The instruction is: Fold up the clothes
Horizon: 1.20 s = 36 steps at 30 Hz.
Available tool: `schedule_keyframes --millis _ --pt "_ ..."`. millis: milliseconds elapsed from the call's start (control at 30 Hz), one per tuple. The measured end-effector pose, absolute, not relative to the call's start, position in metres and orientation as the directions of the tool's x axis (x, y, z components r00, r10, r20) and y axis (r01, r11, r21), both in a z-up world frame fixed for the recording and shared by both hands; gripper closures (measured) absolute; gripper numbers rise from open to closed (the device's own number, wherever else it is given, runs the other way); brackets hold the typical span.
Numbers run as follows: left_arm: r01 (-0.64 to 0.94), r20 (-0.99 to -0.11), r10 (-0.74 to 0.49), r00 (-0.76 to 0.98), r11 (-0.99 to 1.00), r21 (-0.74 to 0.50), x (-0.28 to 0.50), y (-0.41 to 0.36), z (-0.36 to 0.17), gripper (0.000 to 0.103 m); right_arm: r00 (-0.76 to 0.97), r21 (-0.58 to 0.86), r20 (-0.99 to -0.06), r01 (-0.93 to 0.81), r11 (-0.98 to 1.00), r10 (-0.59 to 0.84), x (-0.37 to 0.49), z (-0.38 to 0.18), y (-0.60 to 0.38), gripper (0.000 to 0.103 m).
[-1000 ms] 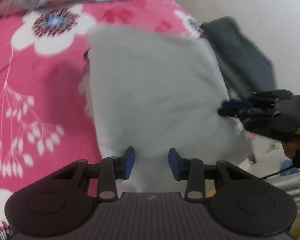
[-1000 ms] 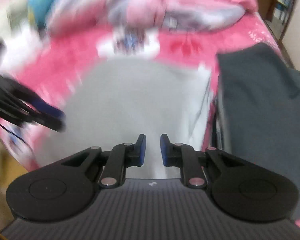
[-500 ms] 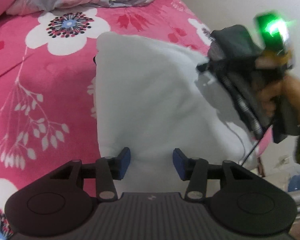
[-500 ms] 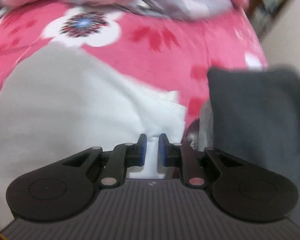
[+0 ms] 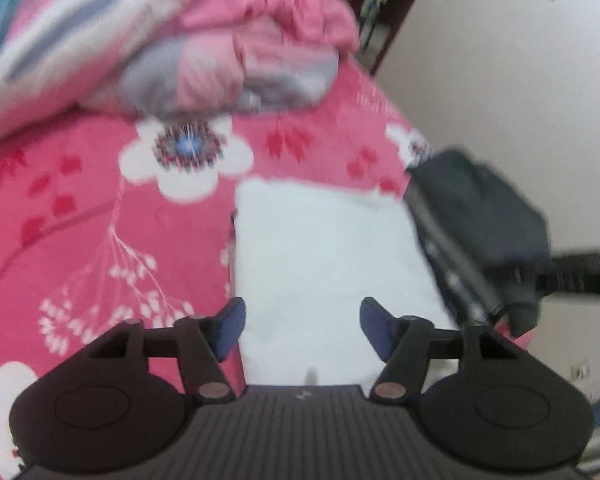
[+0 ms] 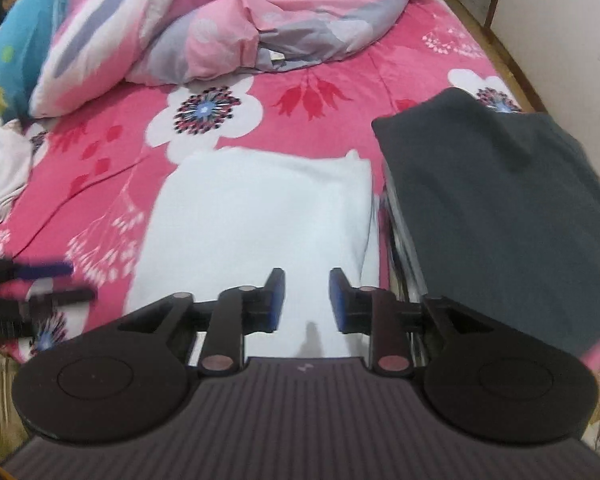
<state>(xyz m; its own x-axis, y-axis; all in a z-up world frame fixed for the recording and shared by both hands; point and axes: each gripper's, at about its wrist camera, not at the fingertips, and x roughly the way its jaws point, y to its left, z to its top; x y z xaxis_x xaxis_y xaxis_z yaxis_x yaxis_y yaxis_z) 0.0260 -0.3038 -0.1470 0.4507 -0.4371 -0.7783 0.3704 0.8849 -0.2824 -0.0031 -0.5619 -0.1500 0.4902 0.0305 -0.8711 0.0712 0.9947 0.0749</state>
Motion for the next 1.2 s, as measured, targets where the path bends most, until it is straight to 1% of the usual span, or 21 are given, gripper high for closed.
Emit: schedule_keyframes --millis 33,67,100,133,167,200,267,300,333,400,433,500,567,633,767,867,900,933,967,1167,1200 --pt "0.375 -0.759 -0.443 0.478 0.884 -0.280 0.016 -0.299 -0.134 0.029 0.504 0.064 -0.864 0.077 0.995 0.017 -0.020 -0.139 -0.557 0.062" --pt "0.383 -0.747 -0.444 0.496 0.883 -0.271 0.006 -0.296 -0.121 0.026 0.516 0.058 -0.856 0.092 0.994 0.002 -0.036 -0.129 -0.552 0.057" --pt "0.395 -0.731 -0.448 0.514 0.881 -0.262 -0.007 -0.293 -0.108 0.020 0.526 0.055 -0.851 0.103 0.993 -0.007 -0.049 -0.121 -0.546 0.051" --pt "0.407 -0.716 -0.453 0.531 0.878 -0.253 -0.019 -0.290 -0.094 0.014 0.534 0.054 -0.845 0.109 0.993 -0.013 -0.062 -0.114 -0.540 0.049" --pt "0.418 -0.700 -0.457 0.549 0.875 -0.244 -0.032 -0.287 -0.081 0.011 0.543 0.052 -0.840 0.114 0.992 -0.018 -0.075 -0.106 -0.534 0.047" --pt "0.434 -0.680 -0.465 0.566 0.870 -0.234 -0.044 -0.284 -0.069 0.006 0.551 0.051 -0.834 0.120 0.991 -0.024 -0.088 -0.099 -0.528 0.043" --pt "0.470 -0.654 -0.473 0.590 0.860 -0.198 -0.066 -0.284 -0.049 0.004 0.568 0.048 -0.822 0.131 0.990 -0.035 -0.114 -0.084 -0.516 0.035" --pt "0.480 -0.642 -0.463 0.611 0.862 -0.165 -0.077 -0.286 -0.038 0.004 0.576 0.047 -0.816 0.137 0.989 -0.041 -0.127 -0.076 -0.510 0.028" --pt "0.489 -0.629 -0.454 0.631 0.862 -0.131 -0.089 -0.288 -0.026 0.003 0.584 0.046 -0.810 0.143 0.989 -0.047 -0.140 -0.069 -0.504 0.025" --pt "0.480 -0.589 -0.451 0.670 0.869 -0.119 -0.107 -0.288 -0.009 0.000 0.600 0.043 -0.798 0.154 0.987 -0.059 -0.166 -0.054 -0.492 0.018" --pt "0.476 -0.569 -0.449 0.689 0.872 -0.113 -0.116 -0.289 0.000 0.000 0.608 0.042 -0.792 0.160 0.986 -0.064 -0.178 -0.047 -0.486 0.017" --pt "0.470 -0.558 -0.458 0.692 0.873 -0.132 -0.125 -0.290 0.014 0.000 0.623 0.045 -0.779 0.168 0.985 -0.071 -0.197 -0.034 -0.478 0.017" --pt "0.446 -0.571 -0.444 0.691 0.883 -0.146 -0.131 -0.293 0.025 0.000 0.637 0.057 -0.768 0.172 0.983 -0.067 -0.201 -0.024 -0.479 0.017" --pt "0.416 -0.572 -0.409 0.711 0.901 -0.127 -0.136 -0.297 0.036 0.000 0.652 0.069 -0.756 0.175 0.982 -0.063 -0.206 -0.015 -0.481 0.016" --pt "0.307 -0.591 -0.284 0.755 0.950 -0.064 -0.142 -0.309 0.055 0.000 0.671 0.061 -0.738 0.175 0.983 -0.073 -0.208 0.000 -0.492 0.015" --pt "0.280 -0.614 -0.259 0.746 0.958 -0.064 -0.145 -0.312 0.063 0.000 0.683 0.041 -0.724 0.180 0.983 -0.095 -0.209 0.013 -0.500 0.015" --pt "0.274 -0.616 -0.252 0.747 0.960 -0.061 -0.147 -0.311 0.064 0.000 0.691 0.043 -0.717 0.169 0.985 -0.088 -0.210 0.016 -0.501 0.012" --pt "0.259 -0.620 -0.238 0.748 0.964 -0.057 -0.148 -0.311 0.066 0.000 0.699 0.042 -0.711 0.160 0.986 -0.083 -0.210 0.019 -0.501 0.008" --pt "0.243 -0.621 -0.225 0.751 0.968 -0.057 -0.150 -0.311 0.068 0.000 0.705 0.037 -0.705 0.151 0.988 -0.082 -0.210 0.023 -0.499 0.007" --pt "0.193 -0.618 -0.172 0.767 0.981 -0.033 -0.155 -0.303 0.079 0.000 0.733 0.004 -0.676 0.104 0.995 -0.074 -0.208 0.050 -0.486 0.006" --pt "0.188 -0.615 -0.166 0.771 0.982 -0.030 -0.155 -0.301 0.081 0.000 0.735 0.008 -0.675 0.103 0.995 -0.071 -0.207 0.054 -0.485 0.004"
